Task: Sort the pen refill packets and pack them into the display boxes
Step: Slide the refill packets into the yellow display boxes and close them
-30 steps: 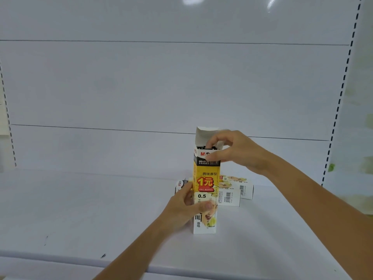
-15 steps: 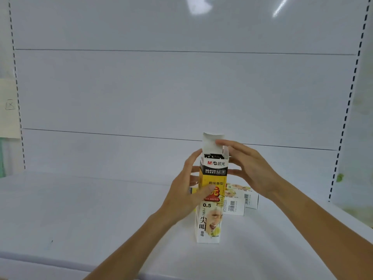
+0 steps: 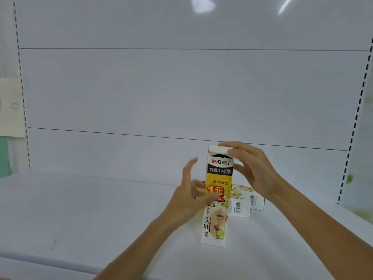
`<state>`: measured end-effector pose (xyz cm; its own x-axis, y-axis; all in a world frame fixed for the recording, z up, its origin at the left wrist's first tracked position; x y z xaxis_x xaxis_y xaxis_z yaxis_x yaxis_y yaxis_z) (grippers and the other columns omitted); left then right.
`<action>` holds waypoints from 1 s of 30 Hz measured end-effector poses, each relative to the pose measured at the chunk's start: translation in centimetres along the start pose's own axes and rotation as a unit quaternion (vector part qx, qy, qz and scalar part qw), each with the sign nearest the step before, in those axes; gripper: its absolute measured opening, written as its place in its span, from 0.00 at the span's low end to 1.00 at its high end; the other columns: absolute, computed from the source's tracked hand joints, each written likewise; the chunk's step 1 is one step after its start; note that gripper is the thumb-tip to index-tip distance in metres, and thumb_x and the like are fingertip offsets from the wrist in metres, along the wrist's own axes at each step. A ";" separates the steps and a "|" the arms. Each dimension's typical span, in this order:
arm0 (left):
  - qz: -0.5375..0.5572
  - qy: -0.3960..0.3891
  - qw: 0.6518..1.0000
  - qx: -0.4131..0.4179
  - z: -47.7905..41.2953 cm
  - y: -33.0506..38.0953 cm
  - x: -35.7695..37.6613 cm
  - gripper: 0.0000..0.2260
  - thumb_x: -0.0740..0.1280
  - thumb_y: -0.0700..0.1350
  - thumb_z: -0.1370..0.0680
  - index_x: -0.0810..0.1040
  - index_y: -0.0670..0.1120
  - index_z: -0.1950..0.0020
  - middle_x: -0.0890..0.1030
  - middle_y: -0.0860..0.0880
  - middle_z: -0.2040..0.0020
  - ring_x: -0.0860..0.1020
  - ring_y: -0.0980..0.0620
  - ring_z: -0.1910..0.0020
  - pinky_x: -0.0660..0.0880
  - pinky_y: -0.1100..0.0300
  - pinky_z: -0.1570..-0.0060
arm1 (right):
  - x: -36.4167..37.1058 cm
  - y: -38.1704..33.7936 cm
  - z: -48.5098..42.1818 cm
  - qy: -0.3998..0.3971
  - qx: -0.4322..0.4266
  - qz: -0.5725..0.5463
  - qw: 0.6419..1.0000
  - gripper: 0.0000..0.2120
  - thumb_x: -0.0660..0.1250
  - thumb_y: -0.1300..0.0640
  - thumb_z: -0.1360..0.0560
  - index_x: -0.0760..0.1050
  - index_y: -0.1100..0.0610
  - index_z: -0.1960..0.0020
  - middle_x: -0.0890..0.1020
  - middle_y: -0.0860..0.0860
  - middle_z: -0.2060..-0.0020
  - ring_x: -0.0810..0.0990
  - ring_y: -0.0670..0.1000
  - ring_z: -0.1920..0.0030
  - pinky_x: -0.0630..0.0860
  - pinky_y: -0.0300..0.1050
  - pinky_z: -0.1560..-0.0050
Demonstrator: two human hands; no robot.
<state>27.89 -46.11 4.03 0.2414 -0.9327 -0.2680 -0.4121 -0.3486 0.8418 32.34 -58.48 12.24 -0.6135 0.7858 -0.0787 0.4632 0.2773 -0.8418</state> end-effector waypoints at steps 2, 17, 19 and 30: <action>0.001 -0.022 0.999 -0.029 0.8 -1.8 0.6 0.26 0.73 0.54 0.33 0.66 0.64 0.39 0.82 0.52 0.47 0.82 0.55 0.50 0.80 0.58 0.51 | 0.2 -0.1 0.0 -0.012 0.001 0.014 1.000 0.17 0.73 0.46 0.34 0.82 0.55 0.51 0.83 0.51 0.50 0.80 0.47 0.48 0.77 0.39 0.53; 0.013 -0.012 0.998 -0.054 1.2 -3.9 0.7 0.15 0.72 0.46 0.28 0.76 0.52 0.43 0.84 0.53 0.49 0.82 0.57 0.49 0.77 0.54 0.44 | 0.7 -0.7 0.0 0.015 0.007 0.066 0.998 0.10 0.62 0.60 0.23 0.82 0.57 0.52 0.85 0.50 0.54 0.81 0.44 0.52 0.75 0.35 0.56; 0.010 -0.012 0.998 -0.060 1.2 -4.0 0.7 0.14 0.72 0.47 0.28 0.77 0.52 0.43 0.84 0.53 0.49 0.82 0.57 0.50 0.77 0.53 0.44 | 0.8 -0.6 0.1 0.016 0.002 0.066 0.998 0.09 0.63 0.62 0.24 0.82 0.59 0.52 0.84 0.50 0.53 0.81 0.45 0.52 0.76 0.36 0.54; 0.021 -0.017 0.997 -0.077 1.8 -4.1 1.0 0.20 0.71 0.55 0.32 0.77 0.52 0.42 0.83 0.55 0.47 0.81 0.56 0.48 0.77 0.51 0.43 | 1.3 -0.4 0.7 0.048 -0.051 0.169 0.983 0.07 0.72 0.60 0.31 0.79 0.56 0.53 0.80 0.39 0.55 0.80 0.39 0.56 0.76 0.32 0.60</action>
<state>28.27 -45.75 -0.51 0.1949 -0.9497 -0.2450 -0.2808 -0.2934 0.9138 30.91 -57.99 12.05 -0.3528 0.8900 -0.2890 0.6948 0.0423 -0.7180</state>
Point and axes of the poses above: each hand's wrist, its own z-axis away from the middle knuckle, its own x-axis out of the palm, y = z × x, the point moved 8 cm from there along -z, towards the middle knuckle
